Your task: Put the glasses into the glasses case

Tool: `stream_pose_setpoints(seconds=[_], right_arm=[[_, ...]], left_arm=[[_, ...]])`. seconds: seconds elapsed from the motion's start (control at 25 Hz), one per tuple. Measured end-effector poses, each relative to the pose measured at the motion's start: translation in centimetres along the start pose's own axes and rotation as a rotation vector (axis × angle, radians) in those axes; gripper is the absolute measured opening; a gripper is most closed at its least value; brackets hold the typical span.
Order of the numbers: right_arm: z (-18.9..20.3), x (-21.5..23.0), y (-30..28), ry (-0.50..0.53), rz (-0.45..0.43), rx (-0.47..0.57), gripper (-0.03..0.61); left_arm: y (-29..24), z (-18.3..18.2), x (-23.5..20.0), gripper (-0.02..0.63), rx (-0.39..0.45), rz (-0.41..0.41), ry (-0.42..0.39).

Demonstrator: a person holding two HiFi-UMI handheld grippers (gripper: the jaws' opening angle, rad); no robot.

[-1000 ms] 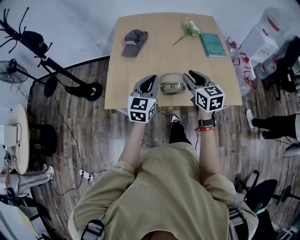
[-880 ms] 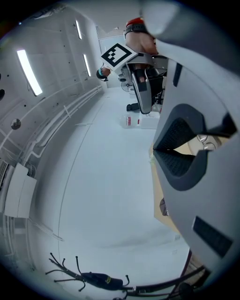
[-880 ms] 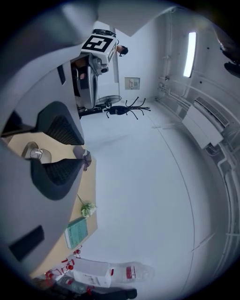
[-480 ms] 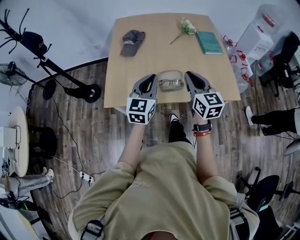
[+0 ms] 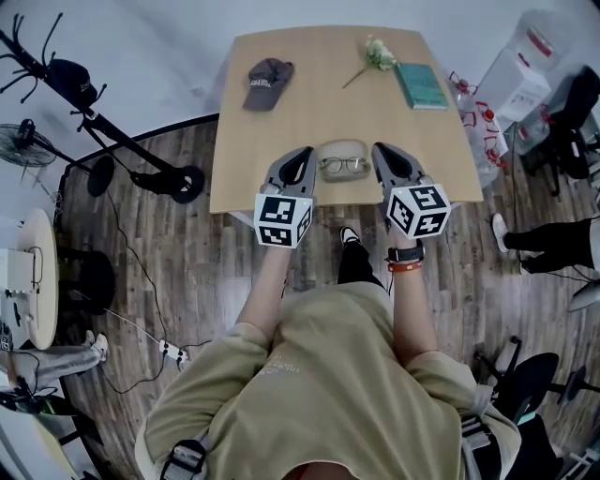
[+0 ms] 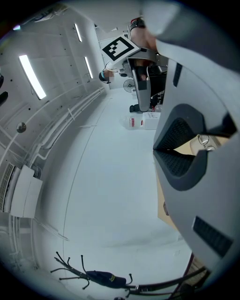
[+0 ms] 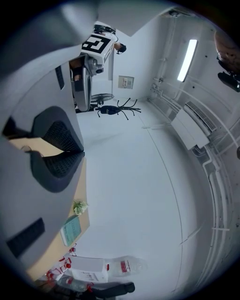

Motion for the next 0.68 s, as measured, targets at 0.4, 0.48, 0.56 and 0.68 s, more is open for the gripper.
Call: stream_pose_setpoints(seconds=[0.4, 0.48, 0.56, 0.68], right_arm=[[1.9, 1.2, -0.3, -0.046, 0.011, -0.030, 0.015], [2.1, 1.1, -0.7, -0.043, -0.009, -0.023, 0.015], [2.3, 1.1, -1.4, -0.040, -0.036, -0.021, 0.015], [3.0, 1.3, -2.6, -0.045, -0.071, -0.027, 0.015]], left_arm=[[-1.0, 1.8, 0.1, 0.021, -0.034, 0.016, 0.043], [-1.4, 2.2, -0.1, 0.021, -0.029, 0.025, 0.092], [-2.1, 2.5, -0.4, 0.021, -0.021, 0.033, 0.139], [-3.4, 3.7, -0.8, 0.021, -0.019, 0.040, 0.196]])
Point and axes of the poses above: the fingertips, and each gripper's own axes: y backward along the fingers, x to its right, z out of its underside, the point moved 3 cm from there along y, backward along the fingers, and after that the axes turned 3 degrees about z, right-handed, at the moved point
